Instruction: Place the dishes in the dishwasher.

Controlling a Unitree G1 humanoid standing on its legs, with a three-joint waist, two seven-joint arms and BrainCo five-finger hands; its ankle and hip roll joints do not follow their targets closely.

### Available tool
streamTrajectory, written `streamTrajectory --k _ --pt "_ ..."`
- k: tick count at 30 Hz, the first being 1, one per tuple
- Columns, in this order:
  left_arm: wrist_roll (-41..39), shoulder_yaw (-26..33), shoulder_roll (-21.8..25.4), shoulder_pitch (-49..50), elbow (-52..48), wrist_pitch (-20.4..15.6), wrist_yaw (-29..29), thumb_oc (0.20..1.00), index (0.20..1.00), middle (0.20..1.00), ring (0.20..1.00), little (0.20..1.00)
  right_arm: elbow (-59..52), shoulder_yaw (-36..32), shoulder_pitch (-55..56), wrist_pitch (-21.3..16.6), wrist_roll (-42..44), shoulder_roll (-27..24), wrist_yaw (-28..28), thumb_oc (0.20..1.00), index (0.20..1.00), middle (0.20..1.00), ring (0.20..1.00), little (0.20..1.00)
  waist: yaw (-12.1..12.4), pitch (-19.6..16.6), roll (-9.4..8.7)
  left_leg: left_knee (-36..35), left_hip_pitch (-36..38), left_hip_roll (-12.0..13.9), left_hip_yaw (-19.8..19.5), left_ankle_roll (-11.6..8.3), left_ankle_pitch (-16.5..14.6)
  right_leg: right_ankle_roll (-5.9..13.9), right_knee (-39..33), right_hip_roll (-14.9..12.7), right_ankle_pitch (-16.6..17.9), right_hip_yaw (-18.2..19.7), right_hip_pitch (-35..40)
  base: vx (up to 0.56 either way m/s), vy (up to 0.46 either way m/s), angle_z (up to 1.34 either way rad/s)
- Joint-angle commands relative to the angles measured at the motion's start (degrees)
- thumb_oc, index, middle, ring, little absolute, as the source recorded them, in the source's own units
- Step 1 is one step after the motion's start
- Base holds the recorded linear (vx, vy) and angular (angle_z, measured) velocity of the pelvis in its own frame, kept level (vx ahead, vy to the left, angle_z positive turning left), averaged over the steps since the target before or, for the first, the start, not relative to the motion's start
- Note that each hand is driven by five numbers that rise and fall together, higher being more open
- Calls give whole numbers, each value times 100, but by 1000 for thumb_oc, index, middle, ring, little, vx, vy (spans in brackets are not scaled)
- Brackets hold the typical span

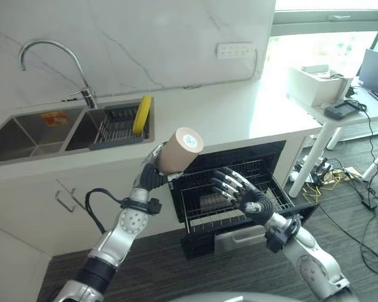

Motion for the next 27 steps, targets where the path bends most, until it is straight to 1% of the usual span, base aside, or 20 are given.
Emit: streamTrajectory --k 1,3,4,7,9,11,13,14,16,21,23,27 --pt "-292 -98 162 -580 -185 -190 49 200 200 200 200 200 -199 23 -424 -662 406 239 -385 1000 1000 1000 1000 1000 95 45 -84 23 5 209 -327 -8 -254 575 105 -677 -162 -490 -7 12 11 4" --pt "-340 -170 178 -614 -383 -171 50 200 200 200 200 200 -159 52 -571 -773 357 239 -626 1000 1000 1000 1000 1000 164 45 -82 23 -3 205 -377 -11 -268 574 101 -687 -171 -527 12 6 12 10" --pt "-415 -191 168 -634 -491 -185 31 200 200 200 200 200 -179 88 -648 -821 344 259 -914 1000 1000 1000 1000 1000 202 37 -84 23 1 201 -397 -15 -272 571 96 -692 -173 -551 32 5 12 22" --pt "-504 -242 150 -662 -603 -212 25 200 200 200 200 200 -152 132 -766 -987 96 261 -1283 1000 1000 1000 1000 1000 245 25 -87 23 6 201 -417 -14 -284 572 93 -698 -169 -573 45 7 4 14" --pt "-571 -298 137 -722 -695 -162 8 200 200 200 200 200 -95 143 -914 -1063 -20 223 -1488 1000 1000 1000 1000 1000 279 17 -88 23 5 200 -441 -13 -294 572 92 -705 -169 -587 49 8 2 4" --pt "-584 -347 118 -818 -703 -133 17 200 200 200 200 200 -52 155 -1126 -1059 63 212 -1631 1000 1000 1000 1000 1000 312 9 -90 23 2 199 -469 -18 -299 567 93 -708 -172 -602 56 7 2 5" --pt "-581 -424 138 -936 -674 -98 79 200 200 200 200 200 -40 177 -1368 -903 251 192 -1707 1000 1000 1000 1000 1000 343 -5 -92 23 1 200 -488 -20 -298 563 95 -707 -174 -622 68 11 -3 10" --pt "-579 -429 139 -947 -674 -93 88 200 200 200 200 200 -42 179 -1385 -886 281 191 -1705 1000 1000 1000 1000 1000 345 -4 -92 23 1 200 -490 -20 -298 562 95 -706 -174 -624 69 20 -5 11" --pt "-531 -467 137 -1016 -666 -69 94 200 200 200 200 200 -72 222 -1512 -750 615 225 -1680 1000 1000 1000 1000 1000 371 -21 -95 23 4 200 -513 -21 -300 559 100 -706 -179 -643 79 19 -4 8" --pt "-406 -631 83 -1172 -623 -2 114 200 200 200 200 200 -104 394 -1716 -504 1182 422 -1669 1000 1000 1000 1000 1000 419 -70 -96 23 7 204 -551 -25 -306 551 104 -702 -201 -685 110 11 -4 2" --pt "-379 -725 87 -1245 -580 32 97 200 200 200 200 200 -149 513 -1798 -332 1454 491 -1655 1000 1000 1000 1000 1000 429 -95 -100 23 2 206 -563 -22 -300 544 112 -690 -214 -676 111 10 -13 8" --pt "-209 -818 66 -1318 -582 80 108 200 200 200 200 200 -118 688 -1871 -282 1627 599 -1710 1000 1000 1000 1000 1000 438 -116 -97 23 12 217 -546 -19 -287 530 111 -685 -221 -688 122 3 -2 4"
